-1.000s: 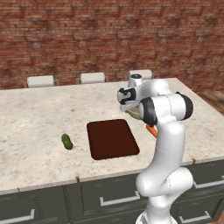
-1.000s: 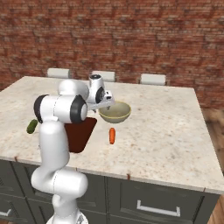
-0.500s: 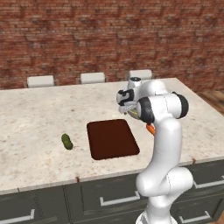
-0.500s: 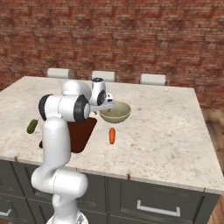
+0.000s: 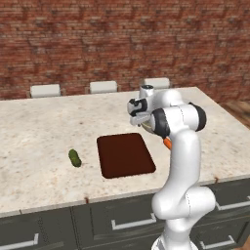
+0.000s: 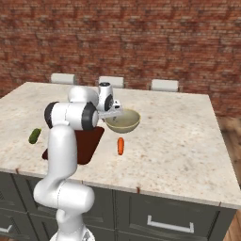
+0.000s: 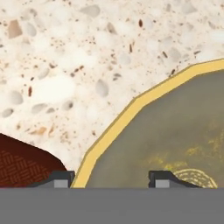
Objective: Place the two vegetables and bowl onto the tray for setting up a vegetable dip station.
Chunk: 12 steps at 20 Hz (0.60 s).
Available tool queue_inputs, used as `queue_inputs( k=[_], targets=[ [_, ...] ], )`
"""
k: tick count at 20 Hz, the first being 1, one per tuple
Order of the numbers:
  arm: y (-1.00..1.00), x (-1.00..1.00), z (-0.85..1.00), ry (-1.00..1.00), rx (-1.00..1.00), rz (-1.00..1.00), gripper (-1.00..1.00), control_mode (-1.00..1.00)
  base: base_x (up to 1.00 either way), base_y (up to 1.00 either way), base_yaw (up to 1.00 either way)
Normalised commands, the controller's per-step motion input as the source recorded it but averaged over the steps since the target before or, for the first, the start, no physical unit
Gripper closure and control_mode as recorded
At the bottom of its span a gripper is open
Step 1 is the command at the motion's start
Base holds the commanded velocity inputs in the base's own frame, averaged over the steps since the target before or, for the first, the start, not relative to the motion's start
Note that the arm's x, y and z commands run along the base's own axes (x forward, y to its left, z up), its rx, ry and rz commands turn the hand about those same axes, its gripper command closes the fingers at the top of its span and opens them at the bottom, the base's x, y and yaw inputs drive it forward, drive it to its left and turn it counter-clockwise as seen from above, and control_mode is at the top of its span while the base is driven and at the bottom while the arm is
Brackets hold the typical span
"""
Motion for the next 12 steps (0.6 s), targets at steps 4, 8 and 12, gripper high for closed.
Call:
queue_inputs(
  k=[4, 8, 12],
  targets=[
    [0.0, 0.0, -0.01, 0.06, 0.0, -0.06, 1.0, -1.0, 0.0, 0.0, 0.0],
    [0.0, 0.0, 0.0, 0.01, 0.0, -0.09, 1.0, -1.0, 0.0, 0.0, 0.0],
    [0.12, 0.0, 0.17, 0.0, 0.0, -0.08, 1.0, -1.0, 0.0, 0.0, 0.0]
  ],
)
